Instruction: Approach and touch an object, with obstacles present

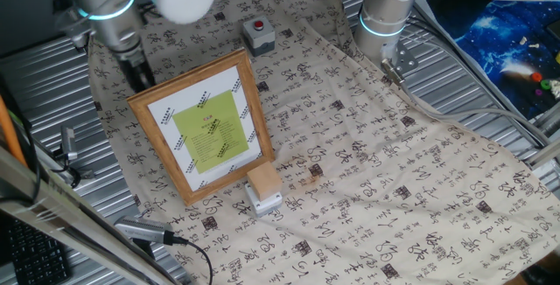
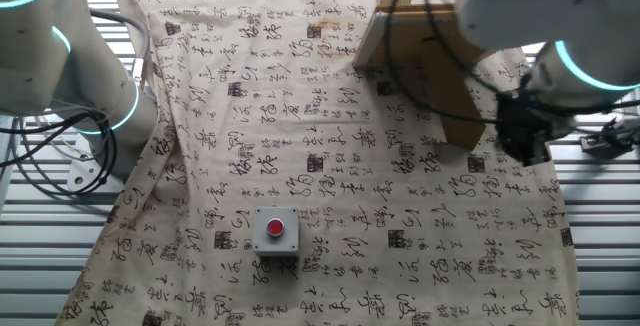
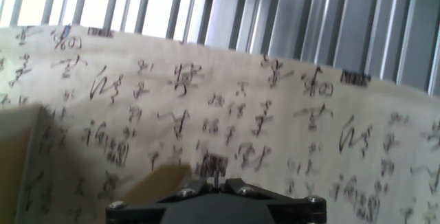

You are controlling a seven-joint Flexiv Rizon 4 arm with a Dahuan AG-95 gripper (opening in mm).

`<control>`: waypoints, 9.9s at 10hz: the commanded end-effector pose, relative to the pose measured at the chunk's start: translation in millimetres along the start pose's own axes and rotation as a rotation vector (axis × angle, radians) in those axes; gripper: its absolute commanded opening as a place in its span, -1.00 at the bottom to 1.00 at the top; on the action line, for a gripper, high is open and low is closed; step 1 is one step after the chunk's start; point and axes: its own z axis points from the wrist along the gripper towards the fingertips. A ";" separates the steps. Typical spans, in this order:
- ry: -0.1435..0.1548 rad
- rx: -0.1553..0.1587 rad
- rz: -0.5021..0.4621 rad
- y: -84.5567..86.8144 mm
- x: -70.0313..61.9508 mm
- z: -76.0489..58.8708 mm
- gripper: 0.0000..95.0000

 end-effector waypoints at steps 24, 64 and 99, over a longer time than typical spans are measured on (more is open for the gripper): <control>-0.064 0.061 0.106 6.8 -17.8 9.3 -1.00; -0.004 0.029 0.180 85.5 -149.4 -2.9 -1.00; -0.016 0.045 0.294 203.9 -158.1 17.5 -1.00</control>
